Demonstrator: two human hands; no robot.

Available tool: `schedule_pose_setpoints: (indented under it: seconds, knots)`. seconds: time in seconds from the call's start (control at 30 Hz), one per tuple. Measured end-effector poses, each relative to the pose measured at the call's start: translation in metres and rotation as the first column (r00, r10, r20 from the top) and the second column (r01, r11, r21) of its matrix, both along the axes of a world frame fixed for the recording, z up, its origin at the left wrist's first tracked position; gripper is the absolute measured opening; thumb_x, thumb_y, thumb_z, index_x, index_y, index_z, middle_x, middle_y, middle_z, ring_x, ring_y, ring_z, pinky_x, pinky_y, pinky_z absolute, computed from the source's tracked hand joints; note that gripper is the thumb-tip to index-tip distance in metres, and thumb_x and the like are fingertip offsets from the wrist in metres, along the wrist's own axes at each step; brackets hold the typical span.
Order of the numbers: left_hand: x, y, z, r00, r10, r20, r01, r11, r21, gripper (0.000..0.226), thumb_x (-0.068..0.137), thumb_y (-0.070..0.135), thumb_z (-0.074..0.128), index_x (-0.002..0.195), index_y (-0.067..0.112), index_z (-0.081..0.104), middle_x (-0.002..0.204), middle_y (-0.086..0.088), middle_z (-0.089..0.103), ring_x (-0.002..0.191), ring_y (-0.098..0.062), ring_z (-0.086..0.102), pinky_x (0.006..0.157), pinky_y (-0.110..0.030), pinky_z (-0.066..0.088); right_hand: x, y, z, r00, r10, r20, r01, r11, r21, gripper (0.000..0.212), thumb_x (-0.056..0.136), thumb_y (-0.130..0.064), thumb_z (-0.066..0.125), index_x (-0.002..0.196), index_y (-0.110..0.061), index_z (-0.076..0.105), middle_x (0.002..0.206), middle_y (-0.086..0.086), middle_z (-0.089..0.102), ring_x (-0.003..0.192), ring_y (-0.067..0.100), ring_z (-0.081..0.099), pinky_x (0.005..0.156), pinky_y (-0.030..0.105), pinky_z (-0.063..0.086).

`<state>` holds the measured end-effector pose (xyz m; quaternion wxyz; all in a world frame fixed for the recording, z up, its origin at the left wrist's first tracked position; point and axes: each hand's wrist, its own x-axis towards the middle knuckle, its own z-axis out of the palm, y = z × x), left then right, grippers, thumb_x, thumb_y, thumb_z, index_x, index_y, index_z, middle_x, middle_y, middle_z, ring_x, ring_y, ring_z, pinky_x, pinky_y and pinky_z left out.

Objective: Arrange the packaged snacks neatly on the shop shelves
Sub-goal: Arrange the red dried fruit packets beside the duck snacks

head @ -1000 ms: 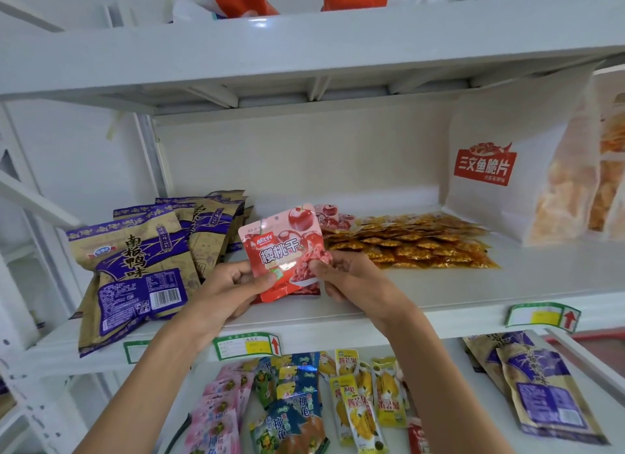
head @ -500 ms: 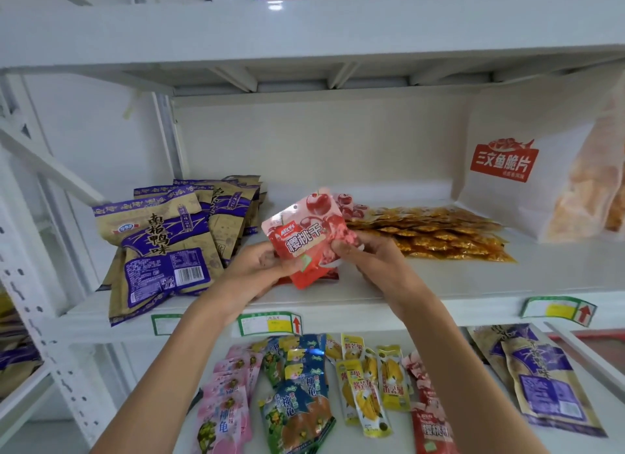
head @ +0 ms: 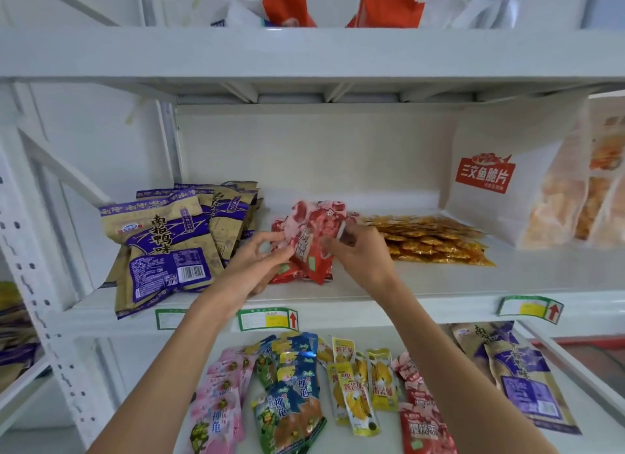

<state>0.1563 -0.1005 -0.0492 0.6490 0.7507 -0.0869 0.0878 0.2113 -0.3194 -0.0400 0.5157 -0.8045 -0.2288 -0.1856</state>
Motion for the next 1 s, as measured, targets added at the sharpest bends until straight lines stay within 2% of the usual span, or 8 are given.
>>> schedule_pose_setpoints:
  seconds: [0.07, 0.13, 0.27, 0.43, 0.5, 0.57, 0.7, 1.0]
  knots:
    - [0.000, -0.003, 0.000, 1.000, 0.002, 0.016, -0.002, 1.000, 0.008, 0.063, 0.082, 0.067, 0.070, 0.133, 0.030, 0.060, 0.084, -0.007, 0.064, 0.052, -0.012, 0.035, 0.045, -0.025, 0.024, -0.005, 0.007, -0.011, 0.994, -0.001, 0.112, 0.013, 0.995, -0.103, 0.015, 0.099, -0.037, 0.070, 0.097, -0.022, 0.072, 0.086, -0.009, 0.075, 0.071, 0.007, 0.070, 0.064, 0.033, 0.061]
    - [-0.002, -0.005, 0.001, 1.000, -0.023, 0.013, 0.024, 0.999, -0.041, 0.067, 0.087, 0.075, 0.058, 0.131, 0.023, 0.061, 0.099, -0.009, 0.073, 0.055, -0.013, 0.048, 0.045, -0.023, 0.032, -0.014, 0.013, -0.019, 0.967, 0.079, 0.242, -0.028, 0.978, -0.208, 0.022, 0.097, -0.050, 0.065, 0.108, -0.031, 0.072, 0.096, -0.013, 0.070, 0.074, 0.001, 0.063, 0.066, 0.029, 0.058]
    - [-0.006, -0.010, 0.005, 0.995, -0.004, -0.105, -0.017, 0.981, -0.194, 0.046, 0.097, 0.051, 0.059, 0.127, 0.016, 0.064, 0.106, -0.015, 0.077, 0.084, -0.024, 0.077, 0.070, -0.033, 0.059, -0.019, 0.020, -0.029, 0.924, 0.176, 0.340, -0.020, 0.909, -0.416, 0.051, 0.099, -0.072, 0.045, 0.133, -0.041, 0.066, 0.121, -0.012, 0.052, 0.083, -0.001, 0.057, 0.069, 0.026, 0.057]
    - [-0.003, -0.009, 0.002, 0.985, 0.099, -0.138, -0.119, 0.982, -0.146, 0.021, 0.098, 0.028, 0.068, 0.114, 0.014, 0.066, 0.101, -0.010, 0.079, 0.093, -0.025, 0.078, 0.091, -0.042, 0.060, -0.018, 0.015, -0.030, 0.994, -0.037, 0.098, 0.053, 0.986, -0.160, 0.055, 0.093, -0.051, 0.070, 0.138, -0.030, 0.048, 0.127, -0.013, 0.052, 0.096, 0.003, 0.061, 0.078, 0.026, 0.058]
    - [-0.006, -0.008, 0.005, 0.991, 0.069, -0.111, -0.085, 0.985, -0.149, 0.029, 0.093, 0.036, 0.069, 0.113, 0.016, 0.067, 0.099, -0.005, 0.081, 0.096, -0.021, 0.078, 0.092, -0.037, 0.058, -0.013, 0.012, -0.026, 0.996, 0.019, -0.087, -0.027, 0.996, -0.089, 0.053, 0.092, -0.045, 0.076, 0.134, -0.027, 0.049, 0.124, -0.010, 0.061, 0.107, 0.010, 0.064, 0.089, 0.032, 0.059]
    - [-0.008, -0.007, 0.005, 0.995, 0.025, -0.100, -0.041, 0.986, -0.159, 0.038, 0.085, 0.040, 0.070, 0.116, 0.019, 0.067, 0.101, -0.002, 0.081, 0.098, -0.017, 0.077, 0.092, -0.034, 0.057, -0.008, 0.006, -0.021, 0.962, 0.151, -0.229, -0.151, 0.988, 0.020, 0.029, 0.095, -0.031, 0.076, 0.116, -0.016, 0.063, 0.112, -0.004, 0.072, 0.105, 0.019, 0.070, 0.089, 0.032, 0.060]
    - [-0.007, -0.005, 0.003, 0.999, -0.012, -0.038, 0.012, 1.000, 0.002, 0.037, 0.092, 0.022, 0.073, 0.127, 0.029, 0.064, 0.108, 0.008, 0.079, 0.097, -0.009, 0.075, 0.082, -0.034, 0.062, -0.005, -0.005, -0.018, 0.947, 0.211, -0.242, -0.169, 0.968, 0.184, 0.003, 0.096, -0.019, 0.076, 0.098, -0.018, 0.074, 0.101, -0.003, 0.078, 0.100, 0.018, 0.073, 0.074, 0.020, 0.055]
    - [0.001, -0.001, -0.003, 1.000, 0.010, 0.006, -0.010, 1.000, 0.009, 0.027, 0.097, 0.013, 0.067, 0.123, 0.019, 0.067, 0.106, 0.004, 0.080, 0.100, -0.016, 0.076, 0.077, -0.034, 0.066, -0.002, -0.008, -0.019, 0.926, 0.269, -0.266, -0.196, 0.943, 0.271, 0.004, 0.097, -0.016, 0.074, 0.100, -0.015, 0.072, 0.105, 0.003, 0.078, 0.090, 0.009, 0.071, 0.063, 0.011, 0.050]
